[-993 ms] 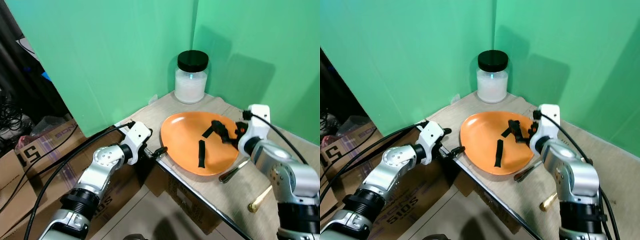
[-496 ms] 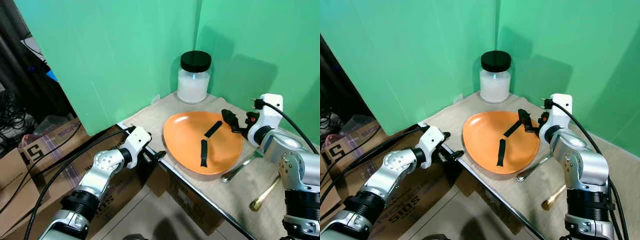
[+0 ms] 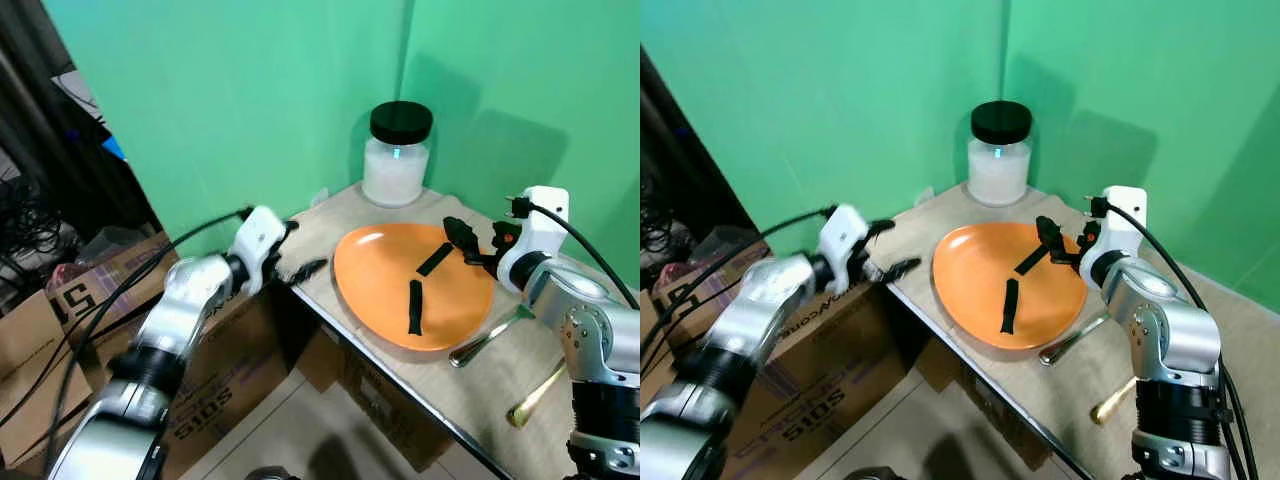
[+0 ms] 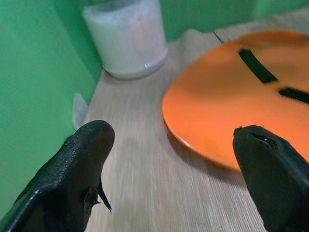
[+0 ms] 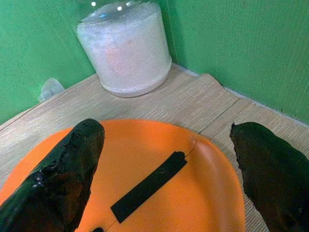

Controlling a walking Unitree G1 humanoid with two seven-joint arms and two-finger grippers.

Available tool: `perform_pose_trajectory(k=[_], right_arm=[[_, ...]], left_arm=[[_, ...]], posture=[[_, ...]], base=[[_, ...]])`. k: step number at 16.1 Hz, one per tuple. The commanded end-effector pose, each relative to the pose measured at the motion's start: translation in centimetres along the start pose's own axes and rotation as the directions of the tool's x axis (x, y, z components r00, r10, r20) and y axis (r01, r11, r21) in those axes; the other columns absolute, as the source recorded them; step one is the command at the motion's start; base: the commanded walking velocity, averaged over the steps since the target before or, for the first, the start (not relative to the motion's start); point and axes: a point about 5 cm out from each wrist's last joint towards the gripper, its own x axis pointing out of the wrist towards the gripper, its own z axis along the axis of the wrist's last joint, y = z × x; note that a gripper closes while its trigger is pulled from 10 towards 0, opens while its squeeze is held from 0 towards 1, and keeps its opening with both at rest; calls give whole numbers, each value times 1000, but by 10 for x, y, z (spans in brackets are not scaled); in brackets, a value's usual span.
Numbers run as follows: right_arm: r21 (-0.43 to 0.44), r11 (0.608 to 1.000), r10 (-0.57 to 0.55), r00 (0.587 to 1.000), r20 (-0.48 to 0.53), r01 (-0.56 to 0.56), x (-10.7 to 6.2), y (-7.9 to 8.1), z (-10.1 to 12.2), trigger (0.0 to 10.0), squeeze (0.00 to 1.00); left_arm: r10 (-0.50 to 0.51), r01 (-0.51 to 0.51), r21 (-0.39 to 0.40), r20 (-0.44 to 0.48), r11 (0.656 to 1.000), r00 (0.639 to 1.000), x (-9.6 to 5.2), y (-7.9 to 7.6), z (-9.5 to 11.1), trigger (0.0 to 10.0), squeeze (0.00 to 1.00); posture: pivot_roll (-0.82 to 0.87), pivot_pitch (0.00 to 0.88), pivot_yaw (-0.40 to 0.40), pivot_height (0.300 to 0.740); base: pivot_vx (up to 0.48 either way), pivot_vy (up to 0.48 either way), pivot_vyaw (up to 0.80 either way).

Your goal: Setting the table

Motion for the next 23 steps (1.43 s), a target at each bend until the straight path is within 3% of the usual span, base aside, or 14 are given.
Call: perform_pose_trajectory(k=[1,5,7,10,13,18,21,23], right_arm=[[-6,1000,-10,1000,27,10,-3,-1,3,10000,0],[-34,998,-53,998,35,54,-13,-8,1,10000,0],[-41,996,-73,997,30,74,-15,-11,-1,10000,0],[-50,994,-97,995,26,99,-19,-14,-3,10000,0],[-35,992,-124,992,33,125,-19,-16,-4,10000,0],[-55,993,-107,994,6,108,-14,-15,-3,10000,0],[-3,999,-33,993,-113,33,-12,-12,-15,10000,0],[16,1000,-12,989,-146,15,-10,-11,-21,10000,0]], left_arm=[[-2,2,-13,1,1000,1000,7,-2,-2,10000,0],[-106,109,-107,39,988,994,37,-30,0,10000,0],[-138,138,-95,8,986,990,41,-36,-5,10000,0],[-175,174,-12,-112,985,978,35,-43,-26,10000,0],[-148,150,11,-113,989,983,23,-38,-33,10000,0],[-67,65,-22,-112,998,991,16,-44,-49,10000,0],[25,-30,-65,-82,997,996,16,-49,-55,10000,0],[33,-39,-73,-82,997,996,17,-52,-57,10000,0]], posture=[[22,0,81,740],[-28,0,98,740],[-38,0,104,740],[-48,0,115,740],[-44,0,112,740],[-36,0,93,740],[-44,0,76,740],[-42,0,67,740]], base=[[0,0,0],[0,0,0],[0,0,0],[0,0,0],[0,0,0],[0,0,0],[0,0,0],[0,0,0]])
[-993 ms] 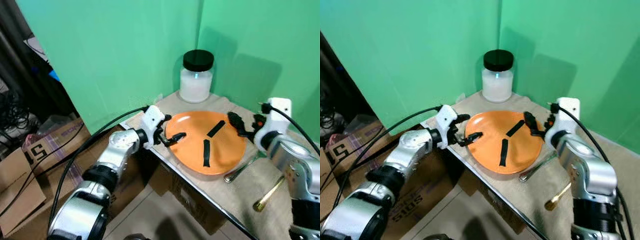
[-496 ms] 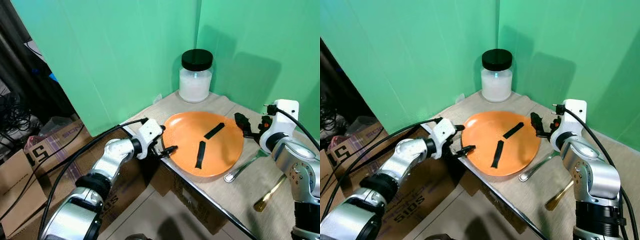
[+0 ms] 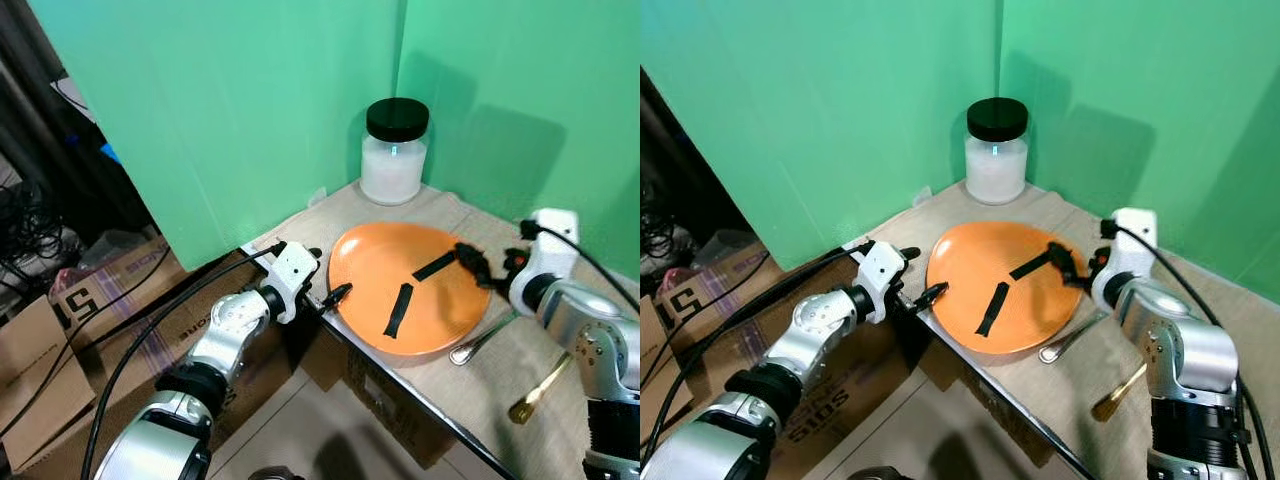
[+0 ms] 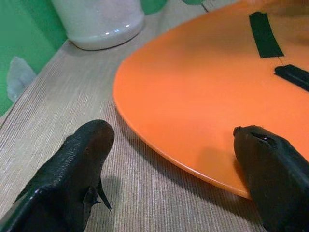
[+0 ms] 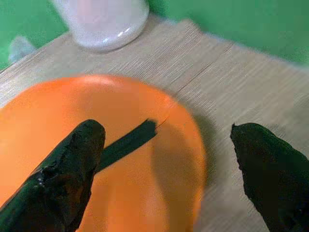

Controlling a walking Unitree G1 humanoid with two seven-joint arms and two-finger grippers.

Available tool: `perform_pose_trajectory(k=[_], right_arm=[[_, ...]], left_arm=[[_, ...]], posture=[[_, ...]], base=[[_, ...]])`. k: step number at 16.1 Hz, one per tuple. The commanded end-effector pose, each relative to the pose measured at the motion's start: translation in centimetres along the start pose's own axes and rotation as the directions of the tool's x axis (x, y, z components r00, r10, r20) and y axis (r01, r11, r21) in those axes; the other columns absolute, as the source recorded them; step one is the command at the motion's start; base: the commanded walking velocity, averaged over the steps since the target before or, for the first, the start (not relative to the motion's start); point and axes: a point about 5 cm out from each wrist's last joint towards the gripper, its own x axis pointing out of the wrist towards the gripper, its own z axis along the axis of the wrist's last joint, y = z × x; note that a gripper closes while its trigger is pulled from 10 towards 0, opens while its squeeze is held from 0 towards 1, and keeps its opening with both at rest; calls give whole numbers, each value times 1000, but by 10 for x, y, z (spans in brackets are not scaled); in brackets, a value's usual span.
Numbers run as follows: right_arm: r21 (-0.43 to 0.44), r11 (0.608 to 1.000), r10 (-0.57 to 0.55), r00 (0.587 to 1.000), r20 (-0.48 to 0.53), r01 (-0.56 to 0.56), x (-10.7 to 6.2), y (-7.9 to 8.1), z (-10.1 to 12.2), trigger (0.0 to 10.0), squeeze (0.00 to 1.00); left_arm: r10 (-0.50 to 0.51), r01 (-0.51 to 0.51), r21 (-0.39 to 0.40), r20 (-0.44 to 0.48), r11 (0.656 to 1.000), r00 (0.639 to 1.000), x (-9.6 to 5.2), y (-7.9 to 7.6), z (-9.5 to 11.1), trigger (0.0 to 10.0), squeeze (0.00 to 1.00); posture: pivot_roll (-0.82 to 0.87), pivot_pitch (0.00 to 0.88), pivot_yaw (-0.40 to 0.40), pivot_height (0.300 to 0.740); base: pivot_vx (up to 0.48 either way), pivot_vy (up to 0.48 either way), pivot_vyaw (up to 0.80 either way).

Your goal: Setting the table

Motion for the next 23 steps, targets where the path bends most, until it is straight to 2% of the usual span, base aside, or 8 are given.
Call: perform_pose_trajectory(k=[1,4,7,10,11,12,13,23], right_arm=[[16,999,49,998,-25,-48,3,6,0,10000,0],[104,980,183,969,-164,-167,5,17,-13,10000,0],[116,977,197,961,-195,-177,7,16,-9,10000,0],[281,914,358,906,-227,-292,4,29,1,10000,0],[326,885,416,878,-237,-331,3,34,2,5529,0],[360,861,456,858,-235,-359,2,37,2,3176,0],[378,852,466,854,-232,-362,3,37,1,0,0],[433,819,478,865,-151,-377,0,36,3,0,0]], left_arm=[[4,-5,-23,-66,1000,998,-6,-4,-17,10000,0],[19,-21,-25,-65,999,998,-5,-6,-18,10000,0],[26,-28,-22,-66,999,997,-6,-6,-19,10000,0],[35,-37,-24,-65,999,997,-5,-6,-19,10000,0],[35,-37,-23,-64,999,997,-5,-6,-19,10000,0],[36,-37,-21,-62,999,997,-5,-6,-18,10000,0],[38,-39,-18,-61,999,997,-4,-5,-17,10000,0],[68,-68,4,-58,998,996,-5,4,-13,10000,0]], posture=[[-42,0,62,740],[-40,0,55,740],[-34,0,49,740],[-31,0,48,740],[-31,0,48,740],[-31,0,50,740],[-31,0,50,740],[-30,0,61,740]], base=[[0,0,0],[0,0,0],[0,0,0],[0,0,0],[0,0,0],[0,0,0],[0,0,0],[0,0,0]])
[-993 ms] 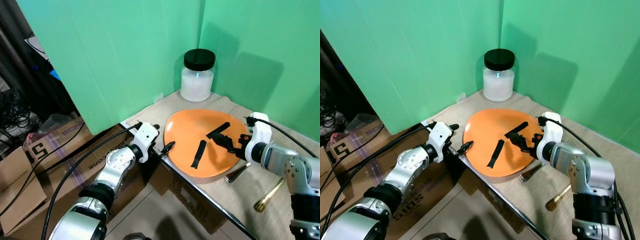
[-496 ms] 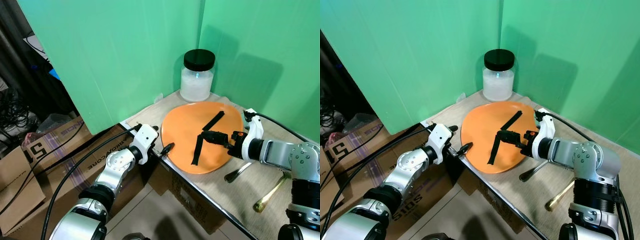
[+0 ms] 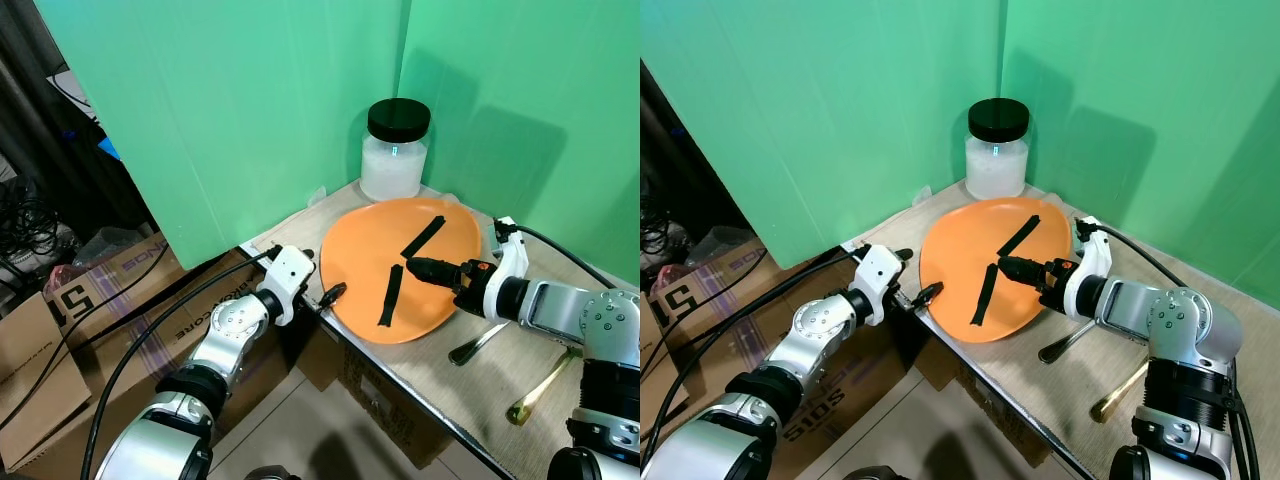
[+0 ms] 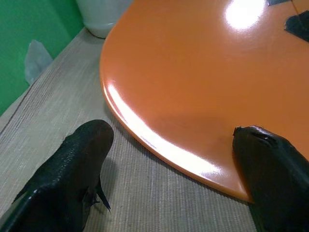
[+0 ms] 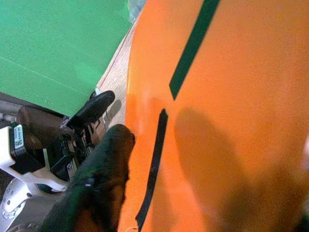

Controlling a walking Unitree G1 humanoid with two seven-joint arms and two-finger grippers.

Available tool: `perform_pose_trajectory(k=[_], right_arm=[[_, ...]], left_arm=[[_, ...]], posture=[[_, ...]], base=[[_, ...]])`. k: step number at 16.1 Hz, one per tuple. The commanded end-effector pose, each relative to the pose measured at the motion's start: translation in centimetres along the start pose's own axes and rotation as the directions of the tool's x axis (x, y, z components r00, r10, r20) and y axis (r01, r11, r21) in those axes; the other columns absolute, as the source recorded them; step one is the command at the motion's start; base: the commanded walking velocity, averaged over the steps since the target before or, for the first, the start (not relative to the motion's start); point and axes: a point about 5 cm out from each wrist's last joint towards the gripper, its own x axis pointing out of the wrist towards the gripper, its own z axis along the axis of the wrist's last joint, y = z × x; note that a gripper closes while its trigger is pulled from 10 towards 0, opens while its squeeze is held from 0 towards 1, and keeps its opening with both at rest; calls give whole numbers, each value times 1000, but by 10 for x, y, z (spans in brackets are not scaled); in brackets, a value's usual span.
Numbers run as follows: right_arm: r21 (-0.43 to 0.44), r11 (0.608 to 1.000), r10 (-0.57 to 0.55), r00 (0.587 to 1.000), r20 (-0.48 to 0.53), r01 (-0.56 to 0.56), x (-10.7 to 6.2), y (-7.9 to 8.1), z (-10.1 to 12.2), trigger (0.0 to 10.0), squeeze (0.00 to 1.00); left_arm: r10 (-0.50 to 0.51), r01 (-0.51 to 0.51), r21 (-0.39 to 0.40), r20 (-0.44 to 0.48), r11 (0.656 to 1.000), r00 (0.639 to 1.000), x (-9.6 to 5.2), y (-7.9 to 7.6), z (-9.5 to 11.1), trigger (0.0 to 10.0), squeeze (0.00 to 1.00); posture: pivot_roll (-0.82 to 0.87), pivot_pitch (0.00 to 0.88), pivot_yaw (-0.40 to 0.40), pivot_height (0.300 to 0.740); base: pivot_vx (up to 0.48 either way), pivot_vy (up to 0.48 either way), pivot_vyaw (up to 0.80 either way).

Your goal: Setting the table

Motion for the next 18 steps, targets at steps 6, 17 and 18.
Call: perform_pose_trajectory(k=[6,17,18], right_arm=[[-46,999,12,999,49,-10,3,7,2,0,0],[-44,999,16,997,69,-13,3,7,2,0,0],[-46,999,12,996,85,-8,1,6,3,0,0]], left_arm=[[39,-38,30,-26,999,999,-2,8,-1,10000,0],[67,-69,92,25,993,997,2,20,18,10000,0],[80,-84,109,38,991,996,1,24,22,10000,0]], posture=[[-26,0,71,740],[-20,0,80,740],[-19,0,81,740]], base=[[0,0,0],[0,0,0],[0,0,0]])
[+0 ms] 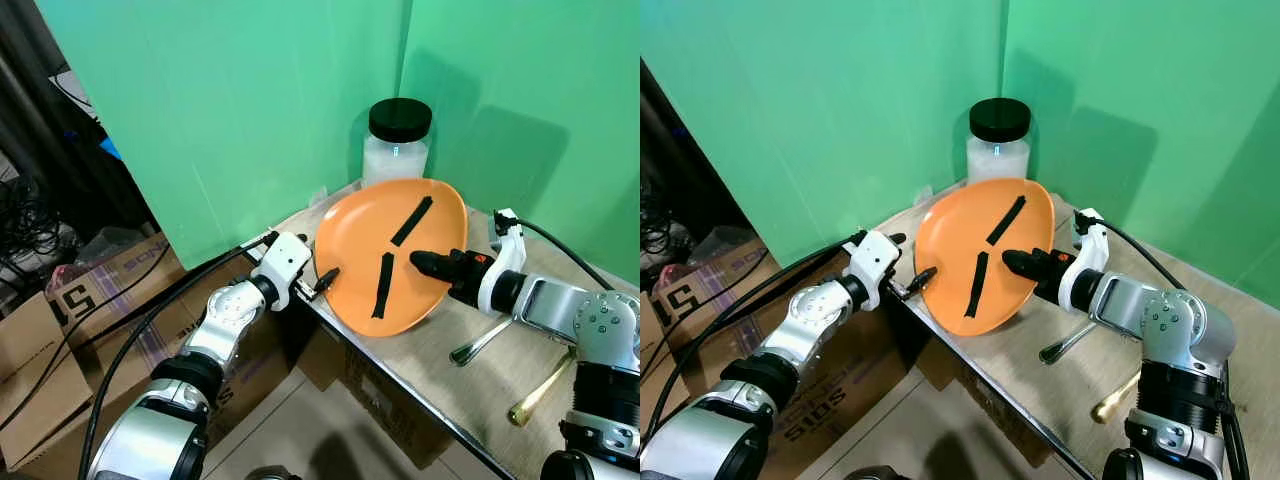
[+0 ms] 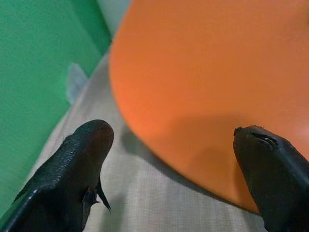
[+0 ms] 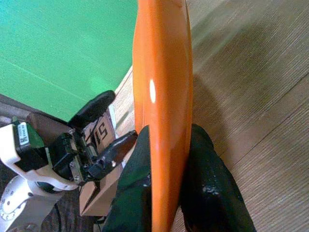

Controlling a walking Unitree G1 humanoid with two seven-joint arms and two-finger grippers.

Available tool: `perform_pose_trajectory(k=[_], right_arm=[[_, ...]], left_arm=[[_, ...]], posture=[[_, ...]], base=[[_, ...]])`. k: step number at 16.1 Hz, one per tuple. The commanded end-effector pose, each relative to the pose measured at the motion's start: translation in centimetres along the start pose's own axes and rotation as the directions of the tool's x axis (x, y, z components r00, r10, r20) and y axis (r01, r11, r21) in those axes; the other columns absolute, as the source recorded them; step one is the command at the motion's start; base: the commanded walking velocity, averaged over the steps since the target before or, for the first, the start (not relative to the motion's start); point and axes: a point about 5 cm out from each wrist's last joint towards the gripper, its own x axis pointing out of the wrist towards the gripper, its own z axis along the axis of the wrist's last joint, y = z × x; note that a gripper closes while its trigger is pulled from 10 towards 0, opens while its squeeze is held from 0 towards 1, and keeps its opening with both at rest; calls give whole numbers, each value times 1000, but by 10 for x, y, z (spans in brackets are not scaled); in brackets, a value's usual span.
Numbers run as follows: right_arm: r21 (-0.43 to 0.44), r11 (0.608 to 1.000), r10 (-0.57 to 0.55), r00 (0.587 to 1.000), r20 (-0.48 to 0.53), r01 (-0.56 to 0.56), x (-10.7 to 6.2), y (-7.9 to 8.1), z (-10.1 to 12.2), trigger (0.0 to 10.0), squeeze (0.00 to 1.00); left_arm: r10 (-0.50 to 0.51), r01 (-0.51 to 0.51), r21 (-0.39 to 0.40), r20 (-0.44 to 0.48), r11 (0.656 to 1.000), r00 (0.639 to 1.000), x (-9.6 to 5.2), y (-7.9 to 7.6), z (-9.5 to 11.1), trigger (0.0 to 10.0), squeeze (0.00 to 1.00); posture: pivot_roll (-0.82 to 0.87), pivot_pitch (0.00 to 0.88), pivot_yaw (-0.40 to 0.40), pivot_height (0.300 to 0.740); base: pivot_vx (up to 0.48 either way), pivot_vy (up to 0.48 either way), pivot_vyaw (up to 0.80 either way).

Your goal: Setting the table

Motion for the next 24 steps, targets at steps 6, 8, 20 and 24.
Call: perform_pose_trajectory(k=[6,8,20,24], right_arm=[[-240,966,-1,928,371,97,-48,29,21,0,0],[-290,946,8,888,460,142,-62,39,22,0,0],[-388,730,-16,582,813,563,-71,77,8,10000,0],[-461,697,40,612,790,549,-62,80,3,10000,0]], left_arm=[[86,-79,-38,255,996,963,-25,30,65,10000,1000],[133,-122,-54,299,991,945,-30,33,79,10000,1000],[545,-492,-246,255,835,798,-78,23,96,10000,1000],[630,-596,-206,206,776,749,-93,28,91,10000,1000]], posture=[[3,0,89,740],[3,0,104,740],[43,0,88,740],[51,0,52,740]], base=[[0,0,0],[0,0,0],[0,0,-231],[0,0,-800]])
